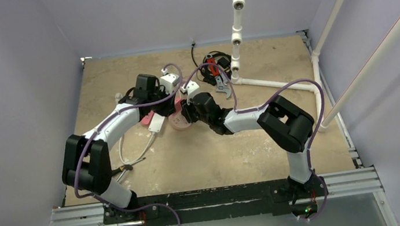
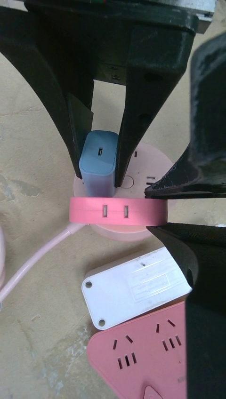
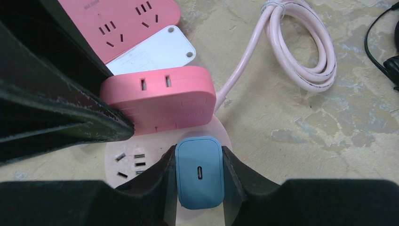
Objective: Pull the plug off the socket
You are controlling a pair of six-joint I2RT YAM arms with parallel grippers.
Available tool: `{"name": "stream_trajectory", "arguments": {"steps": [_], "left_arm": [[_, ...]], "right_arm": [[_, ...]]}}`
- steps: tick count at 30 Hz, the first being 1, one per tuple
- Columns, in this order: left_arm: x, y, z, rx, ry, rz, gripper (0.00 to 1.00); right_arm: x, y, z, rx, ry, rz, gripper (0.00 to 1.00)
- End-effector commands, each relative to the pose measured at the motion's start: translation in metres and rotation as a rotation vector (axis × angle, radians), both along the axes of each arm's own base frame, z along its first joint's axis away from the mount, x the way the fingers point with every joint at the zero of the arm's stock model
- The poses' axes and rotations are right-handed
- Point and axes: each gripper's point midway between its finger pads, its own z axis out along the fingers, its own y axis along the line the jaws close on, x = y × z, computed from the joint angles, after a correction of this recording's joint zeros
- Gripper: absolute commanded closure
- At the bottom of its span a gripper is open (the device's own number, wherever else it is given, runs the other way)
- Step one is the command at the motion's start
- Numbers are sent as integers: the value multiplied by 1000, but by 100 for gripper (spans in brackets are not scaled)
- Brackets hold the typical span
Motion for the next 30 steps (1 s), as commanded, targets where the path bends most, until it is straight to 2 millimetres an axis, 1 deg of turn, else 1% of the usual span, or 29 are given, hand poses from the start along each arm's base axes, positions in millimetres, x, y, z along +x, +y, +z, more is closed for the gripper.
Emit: {"name": "stream_trajectory", "arguments": {"steps": [1,3,8,13,15,17,20,22,24,28,30], "left_arm": [[1,-20,42,-55,-161,-65,100],[4,-17,41,-46,-162,-45,100],[21,2,23,-29,-75,69,100],[39,25,16,-64,-29,187,100],[43,32,14,-72,-13,231,100],[46,35,14,-68,-16,243,100],[46,33,18,-78,-29,229,100],[44,27,25,-107,-49,192,100],[36,14,36,-159,-77,118,100],[20,-2,57,-160,-173,9,100],[16,-4,58,-162,-176,-7,100]], "right_arm": [[5,-4,-4,-12,14,-51,100],[3,-4,-3,-9,11,-43,100],[-3,-5,-8,-24,17,-13,100],[-9,-1,-16,-40,34,12,100],[-9,0,-20,-49,41,13,100],[-8,0,-23,-54,44,8,100],[-6,-2,-25,-58,48,-11,100],[-7,-2,-29,-62,61,-18,100],[-9,-2,-35,-60,90,-20,100],[-5,-5,-42,-72,103,-49,100],[-5,-5,-45,-77,109,-53,100]]}}
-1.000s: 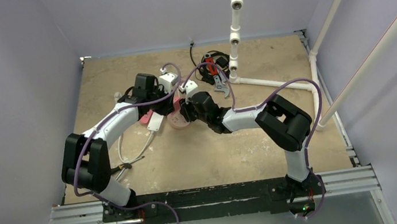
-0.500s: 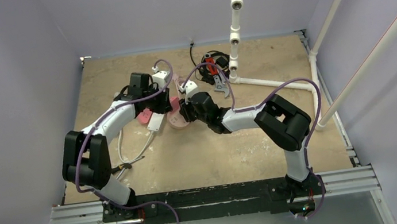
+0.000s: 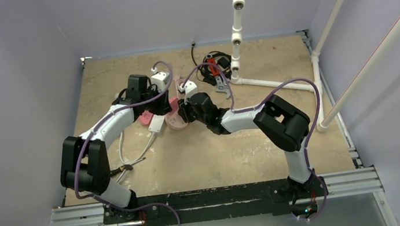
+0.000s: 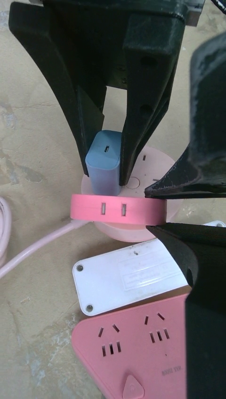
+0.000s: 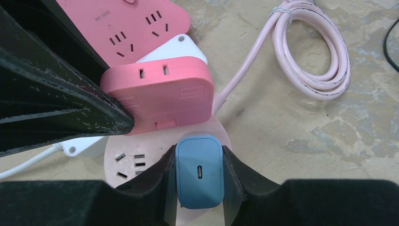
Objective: Pull the plug off the socket
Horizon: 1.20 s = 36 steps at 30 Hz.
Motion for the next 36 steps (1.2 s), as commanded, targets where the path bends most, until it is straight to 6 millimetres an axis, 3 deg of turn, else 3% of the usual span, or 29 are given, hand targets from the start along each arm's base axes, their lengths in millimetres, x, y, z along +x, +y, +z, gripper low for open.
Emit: {"name": "stream_trajectory", "arguments": {"steps": [1,8,13,20,23,30,36], "left_arm": [[6,-21,58,-77,-207,-98,100],[4,-22,51,-68,-173,-120,100],[23,6,44,3,-167,42,100],[49,50,20,-2,-50,259,100],[54,58,16,-17,-33,288,100],[46,34,37,-85,-97,183,100],[11,-11,49,-25,-180,-8,100]], "right_arm": [[-8,-16,-44,-107,100,-44,100],[-10,-15,-39,-97,93,-35,100],[-9,-15,-34,-99,73,-29,100],[-11,-12,-28,-92,52,1,100],[-11,-12,-28,-93,50,1,100],[-11,-12,-34,-96,73,-12,100],[-10,-15,-44,-108,101,-37,100]]}}
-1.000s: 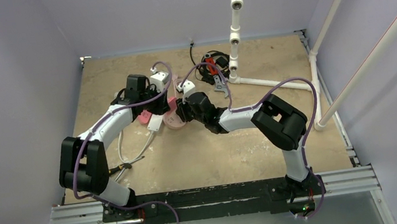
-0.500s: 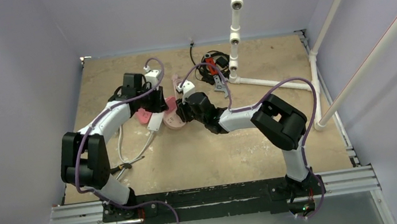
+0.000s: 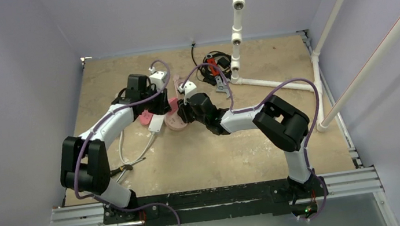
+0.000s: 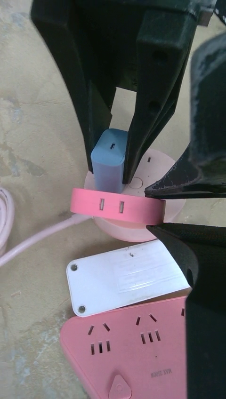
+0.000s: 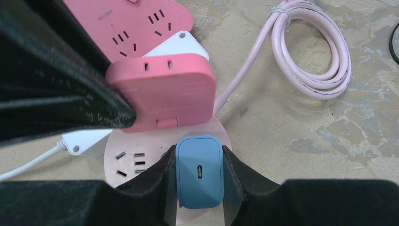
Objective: Pull the plug off the socket
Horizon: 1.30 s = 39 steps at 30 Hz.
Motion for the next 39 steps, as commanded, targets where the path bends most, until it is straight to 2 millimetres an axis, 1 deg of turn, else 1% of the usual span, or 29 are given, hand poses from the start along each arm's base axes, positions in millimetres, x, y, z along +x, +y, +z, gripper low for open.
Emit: {"name": "stream_trajectory", "arguments": {"steps": [1,4,7,10,14,16,18,20,21,23,26,29,32,33,35,39], "left_arm": [[5,-22,50,17,-235,-93,100],[-2,-27,54,-7,-239,-120,100],[3,-23,53,15,-238,-91,100],[16,-5,46,56,-216,-4,100],[38,30,43,20,-180,142,100],[47,43,35,10,-148,192,100],[53,54,25,10,-108,230,100],[56,58,19,8,-83,239,100],[56,57,17,4,-77,236,100],[55,55,20,-7,-85,228,100],[51,47,33,-39,-130,191,100],[39,22,47,-32,-195,88,100],[17,-9,53,2,-234,-19,100],[12,-15,55,9,-244,-44,100],[5,-20,57,7,-254,-72,100],[4,-20,61,2,-263,-74,100]], "right_arm": [[-6,-20,-43,-118,93,-46,100],[-5,-21,-43,-119,95,-54,100],[-6,-21,-43,-118,95,-50,100],[-7,-20,-40,-113,91,-38,100],[-7,-21,-34,-114,67,-34,100],[-7,-20,-34,-112,66,-29,100],[-7,-20,-35,-115,69,-25,100],[-7,-20,-36,-118,69,-24,100],[-7,-20,-36,-119,69,-25,100],[-7,-20,-36,-119,69,-29,100],[-8,-20,-38,-117,79,-31,100],[-7,-20,-43,-119,96,-37,100],[-7,-22,-49,-130,108,-50,100],[-6,-22,-49,-131,109,-54,100],[-6,-22,-49,-130,111,-59,100],[-6,-23,-51,-131,114,-60,100]]}}
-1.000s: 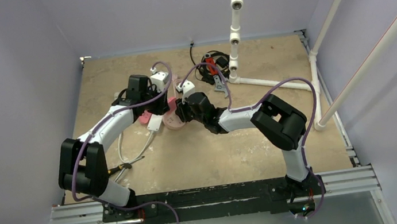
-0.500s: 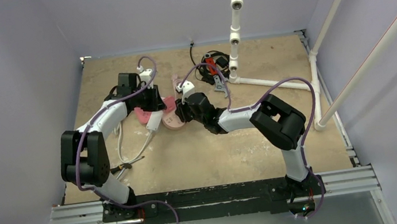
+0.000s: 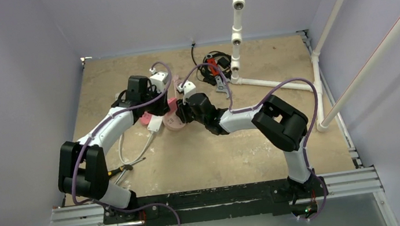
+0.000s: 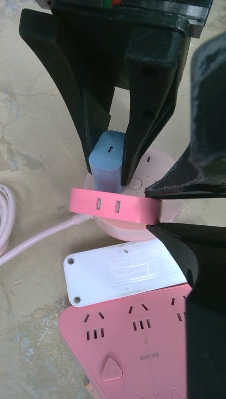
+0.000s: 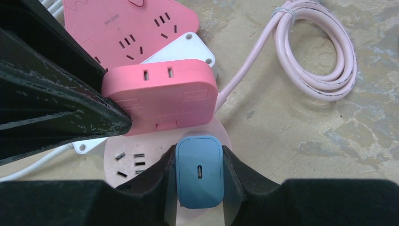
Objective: Pull the plug off the socket
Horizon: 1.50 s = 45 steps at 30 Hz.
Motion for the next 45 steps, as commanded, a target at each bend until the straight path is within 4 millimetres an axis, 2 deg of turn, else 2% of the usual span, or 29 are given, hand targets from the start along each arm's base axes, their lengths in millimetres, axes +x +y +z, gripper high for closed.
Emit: {"name": "stream_trajectory", "arguments": {"steps": [1,4,9,11,15,19,23,25,27,30,34,39,45], "left_arm": [[13,-18,52,-74,-176,-53,100],[26,1,44,-27,-158,32,100],[55,48,34,-93,-97,219,100],[62,58,27,-96,-70,254,100],[63,56,17,-101,-36,247,100],[58,46,33,-147,-82,193,100],[37,12,57,-145,-166,59,100],[20,-10,60,-121,-185,-16,100],[7,-22,62,-122,-190,-58,100],[3,-28,64,-127,-194,-80,100],[13,-21,56,-86,-182,-35,100],[27,-1,47,-52,-154,62,100],[46,47,54,-98,-161,253,100]], "right_arm": [[-8,-26,-51,-149,105,-47,100],[-9,-25,-51,-148,105,-40,100],[-9,-26,-48,-145,98,-37,100],[-9,-26,-49,-147,98,-37,100],[-9,-25,-49,-148,98,-34,100],[-9,-24,-48,-142,98,-30,100],[-9,-25,-51,-149,105,-39,100],[-8,-25,-52,-152,107,-41,100],[-8,-26,-53,-153,108,-45,100],[-8,-26,-54,-154,109,-44,100],[-9,-26,-54,-153,110,-42,100],[-9,-25,-54,-153,111,-41,100],[-9,-26,-51,-149,106,-43,100]]}}
